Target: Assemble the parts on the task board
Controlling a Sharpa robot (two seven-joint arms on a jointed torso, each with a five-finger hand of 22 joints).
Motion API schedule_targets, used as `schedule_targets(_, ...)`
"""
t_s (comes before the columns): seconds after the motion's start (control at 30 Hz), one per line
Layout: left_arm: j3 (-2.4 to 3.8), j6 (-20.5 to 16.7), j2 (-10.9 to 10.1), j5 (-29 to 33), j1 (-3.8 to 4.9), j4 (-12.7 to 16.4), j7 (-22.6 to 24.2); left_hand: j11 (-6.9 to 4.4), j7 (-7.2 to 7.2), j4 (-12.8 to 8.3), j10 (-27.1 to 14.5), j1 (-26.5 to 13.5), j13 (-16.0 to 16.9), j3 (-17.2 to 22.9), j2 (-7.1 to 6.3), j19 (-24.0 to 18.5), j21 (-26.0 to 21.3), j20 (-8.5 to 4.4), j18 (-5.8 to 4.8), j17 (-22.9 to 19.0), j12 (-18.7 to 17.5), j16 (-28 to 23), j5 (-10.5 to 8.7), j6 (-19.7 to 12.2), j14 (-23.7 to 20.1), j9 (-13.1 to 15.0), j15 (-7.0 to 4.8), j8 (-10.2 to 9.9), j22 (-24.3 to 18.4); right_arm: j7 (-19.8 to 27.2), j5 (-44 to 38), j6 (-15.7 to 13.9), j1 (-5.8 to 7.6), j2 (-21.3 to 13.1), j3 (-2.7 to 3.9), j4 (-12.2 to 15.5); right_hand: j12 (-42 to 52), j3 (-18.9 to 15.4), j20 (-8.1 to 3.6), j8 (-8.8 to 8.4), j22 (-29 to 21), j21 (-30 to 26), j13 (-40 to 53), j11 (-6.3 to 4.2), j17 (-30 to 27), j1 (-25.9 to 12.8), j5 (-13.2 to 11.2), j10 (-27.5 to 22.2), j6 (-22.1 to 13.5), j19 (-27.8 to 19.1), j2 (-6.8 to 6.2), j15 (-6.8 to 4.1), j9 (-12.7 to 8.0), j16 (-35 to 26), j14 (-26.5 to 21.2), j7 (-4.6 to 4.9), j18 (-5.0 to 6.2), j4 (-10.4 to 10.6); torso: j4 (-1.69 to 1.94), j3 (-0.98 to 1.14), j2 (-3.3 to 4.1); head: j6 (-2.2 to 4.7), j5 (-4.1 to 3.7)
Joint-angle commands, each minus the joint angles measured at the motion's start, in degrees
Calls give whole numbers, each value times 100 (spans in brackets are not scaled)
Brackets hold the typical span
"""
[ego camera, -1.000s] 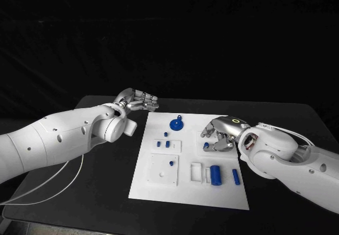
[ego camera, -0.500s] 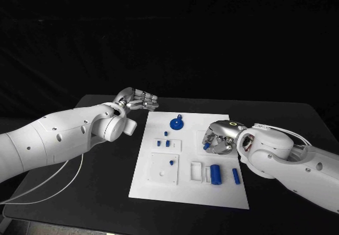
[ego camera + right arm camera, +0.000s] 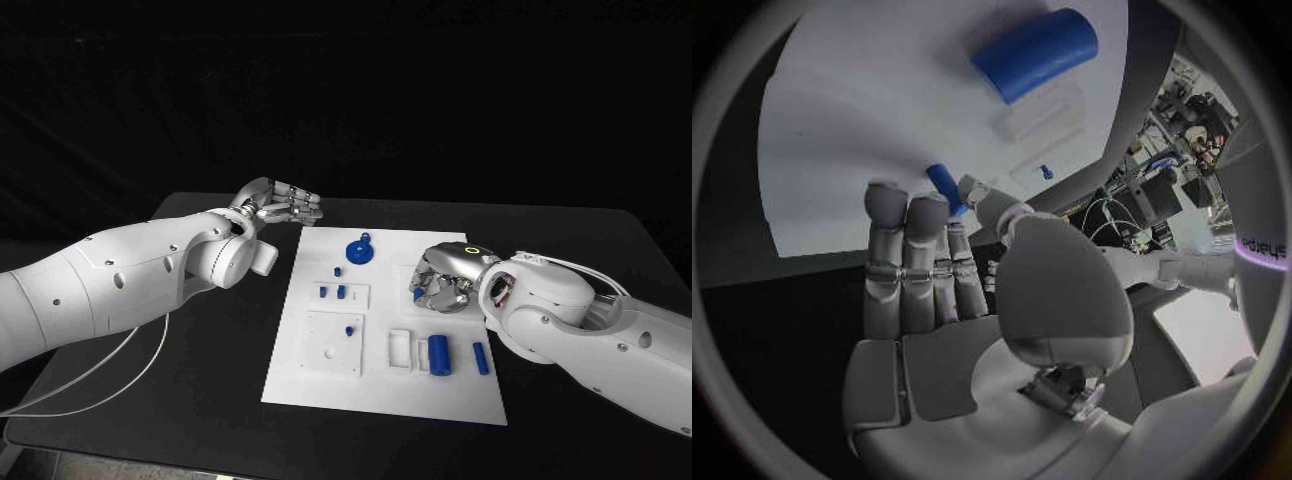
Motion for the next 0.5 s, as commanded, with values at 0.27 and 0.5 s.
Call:
schedule_targets(0.27, 5, 81, 5, 25, 7, -5, 40, -6, 16, -10, -24, 26, 5, -35, 29, 8, 11, 17, 19, 9, 23, -18, 31, 8, 3, -3, 16, 14, -6, -87, -325, -521, -18, 19, 1, 71, 17, 497, -109, 23, 59, 122, 22, -82, 31, -6, 3, 362, 343, 255, 214, -114, 36, -46, 10, -46, -71, -232, -2, 1, -4, -4, 15)
schedule_targets(0.5, 5, 77, 8, 25, 7, -47, 43, -6, 17, -6, -24, 31, 5, -27, 37, 10, 14, 14, 19, 9, 24, -17, 35, 6, 4, -3, 14, 12, -8, -27, -245, -811, -19, -33, 45, 303, 16, 611, -122, 24, 76, 137, 22, -94, 30, -38, -12, 409, 385, 252, 217, -126, 44, -59, 17, -60, -68, -290, -3, -4, -8, -14, 61)
